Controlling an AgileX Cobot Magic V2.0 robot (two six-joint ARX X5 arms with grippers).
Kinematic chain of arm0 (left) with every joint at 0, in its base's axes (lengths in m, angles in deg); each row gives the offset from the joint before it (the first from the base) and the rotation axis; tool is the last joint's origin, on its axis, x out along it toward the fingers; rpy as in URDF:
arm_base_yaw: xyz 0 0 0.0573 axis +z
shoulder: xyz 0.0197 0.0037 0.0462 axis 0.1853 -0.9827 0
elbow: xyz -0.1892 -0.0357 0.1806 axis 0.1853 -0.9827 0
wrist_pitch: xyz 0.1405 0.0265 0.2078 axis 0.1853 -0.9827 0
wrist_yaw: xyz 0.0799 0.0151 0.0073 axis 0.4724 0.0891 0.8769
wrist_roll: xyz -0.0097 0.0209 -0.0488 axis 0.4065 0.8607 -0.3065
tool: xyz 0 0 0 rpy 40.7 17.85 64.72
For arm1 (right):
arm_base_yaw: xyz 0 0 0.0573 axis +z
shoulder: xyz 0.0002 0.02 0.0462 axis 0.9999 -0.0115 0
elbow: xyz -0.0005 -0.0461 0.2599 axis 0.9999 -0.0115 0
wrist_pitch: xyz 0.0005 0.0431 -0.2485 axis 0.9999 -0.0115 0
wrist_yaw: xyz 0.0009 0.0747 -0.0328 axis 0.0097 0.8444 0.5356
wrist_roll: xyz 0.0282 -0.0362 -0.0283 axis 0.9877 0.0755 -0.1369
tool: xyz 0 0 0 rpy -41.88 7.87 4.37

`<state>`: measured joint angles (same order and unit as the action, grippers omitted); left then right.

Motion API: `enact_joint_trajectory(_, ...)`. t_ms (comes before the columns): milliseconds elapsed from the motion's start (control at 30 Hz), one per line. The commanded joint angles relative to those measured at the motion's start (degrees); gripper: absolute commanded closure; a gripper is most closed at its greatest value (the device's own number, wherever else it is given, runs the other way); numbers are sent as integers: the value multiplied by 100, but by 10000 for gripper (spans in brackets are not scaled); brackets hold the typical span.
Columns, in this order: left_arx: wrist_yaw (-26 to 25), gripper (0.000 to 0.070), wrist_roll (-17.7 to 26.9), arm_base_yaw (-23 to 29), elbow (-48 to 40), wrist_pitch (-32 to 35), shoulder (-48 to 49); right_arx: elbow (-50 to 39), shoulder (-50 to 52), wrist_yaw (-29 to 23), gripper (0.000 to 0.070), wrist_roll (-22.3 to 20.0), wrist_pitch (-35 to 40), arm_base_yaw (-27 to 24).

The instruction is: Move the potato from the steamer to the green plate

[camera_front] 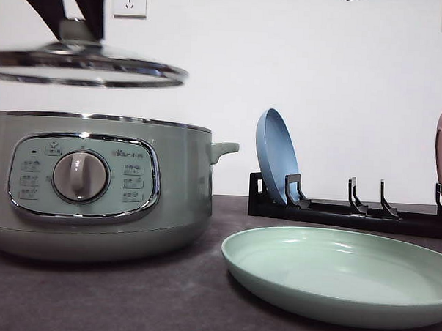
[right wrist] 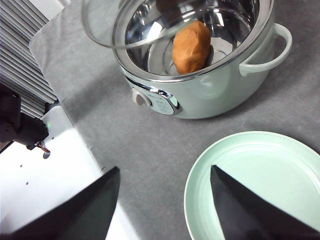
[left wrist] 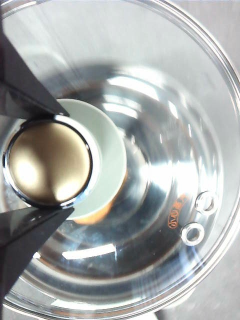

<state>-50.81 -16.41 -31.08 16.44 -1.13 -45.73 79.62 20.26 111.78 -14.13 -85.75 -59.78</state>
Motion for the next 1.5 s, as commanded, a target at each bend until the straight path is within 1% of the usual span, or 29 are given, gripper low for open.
enact_joint_trajectory(0, 84, 698, -54, 69, 151, 64, 197, 103, -52, -7, 343, -81, 59, 31)
enact_joint_trajectory(167, 298, 698, -45, 446, 151, -108, 507, 103, -52, -7, 343, -79, 62, 31)
enact_joint_trajectory(433, 307, 698, -30, 1163, 151, -180, 827, 103, -52, -7, 343, -12, 105, 31)
enact_joint_trajectory(600, 314, 698, 7, 1528, 151, -296, 851, 103, -57, -7, 343, 126, 223, 31)
enact_joint_trajectory(833, 314, 698, 17, 1825, 151, -309, 851, 119, -110, -7, 342, 336, 396, 31)
enact_joint_trajectory(1000, 314, 698, 18, 1933, 151, -310, 851, 325, -431, -2, 342, 413, 396, 42)
enact_joint_trajectory(1100, 314, 698, 19, 1946, 151, -312, 851, 671, -770, -5, 340, 415, 388, 107)
enact_joint_trajectory(1133, 314, 698, 26, 1954, 151, -310, 851, 862, -930, -8, 328, 415, 366, 145)
enact_joint_trajectory(1233, 314, 698, 35, 1994, 151, -308, 851, 1485, -1436, -13, 250, 411, 255, 265)
enact_joint_trajectory(1267, 314, 698, 35, 2003, 151, -307, 851, 1712, -1628, -25, 237, 409, 217, 312)
enact_joint_trajectory(1467, 312, 698, 33, 2076, 151, -310, 851, 3120, -2880, -412, 221, 285, -27, 658)
